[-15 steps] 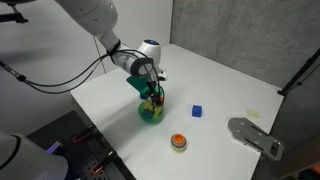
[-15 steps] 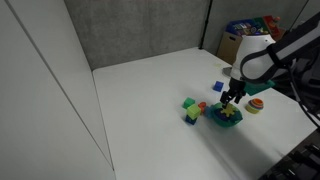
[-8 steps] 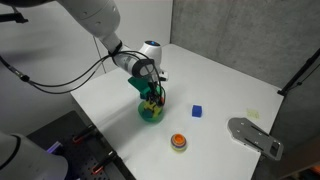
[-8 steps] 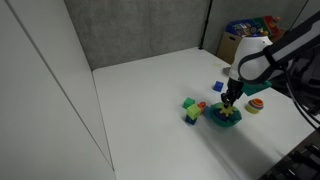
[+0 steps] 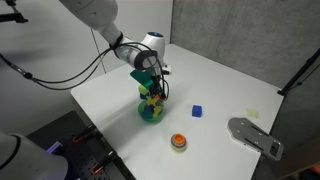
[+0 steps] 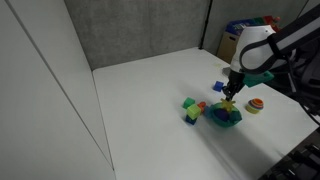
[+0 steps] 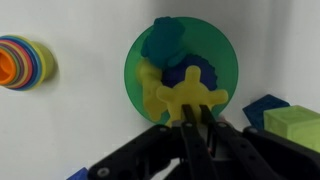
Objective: Pick up the yellow object from the bowl and put it on the table
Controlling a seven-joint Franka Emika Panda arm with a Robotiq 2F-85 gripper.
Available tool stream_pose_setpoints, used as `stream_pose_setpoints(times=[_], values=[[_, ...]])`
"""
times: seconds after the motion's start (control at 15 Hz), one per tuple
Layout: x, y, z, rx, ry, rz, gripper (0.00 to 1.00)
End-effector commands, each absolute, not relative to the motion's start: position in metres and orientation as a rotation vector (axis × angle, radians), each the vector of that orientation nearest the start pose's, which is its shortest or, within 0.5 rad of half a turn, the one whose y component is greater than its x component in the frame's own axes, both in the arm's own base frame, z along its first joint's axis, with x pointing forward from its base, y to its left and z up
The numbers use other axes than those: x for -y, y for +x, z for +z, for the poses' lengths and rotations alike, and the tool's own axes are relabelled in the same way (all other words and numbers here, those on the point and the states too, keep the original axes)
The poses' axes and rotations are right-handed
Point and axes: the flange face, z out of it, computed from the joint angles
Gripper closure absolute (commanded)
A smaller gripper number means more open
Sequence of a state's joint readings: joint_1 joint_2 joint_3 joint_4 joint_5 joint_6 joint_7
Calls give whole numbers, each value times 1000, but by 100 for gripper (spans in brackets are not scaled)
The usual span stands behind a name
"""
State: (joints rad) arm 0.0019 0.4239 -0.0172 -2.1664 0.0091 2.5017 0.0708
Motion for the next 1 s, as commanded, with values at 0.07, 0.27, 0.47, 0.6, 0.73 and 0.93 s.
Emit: stream_pose_setpoints(times=[0.07,0.27,0.47,0.6,0.73,0.93], values=[[30,580,231,-229,-3182,37,96],[54,600,246,-295,-3220,-54,96],[85,611,250,-392,-3246,-112,96],[103,613,250,-458,-3251,-113,96],[114,613,249,-497,-3252,-100,64],[113,607,258,-473,-3266,-67,48]])
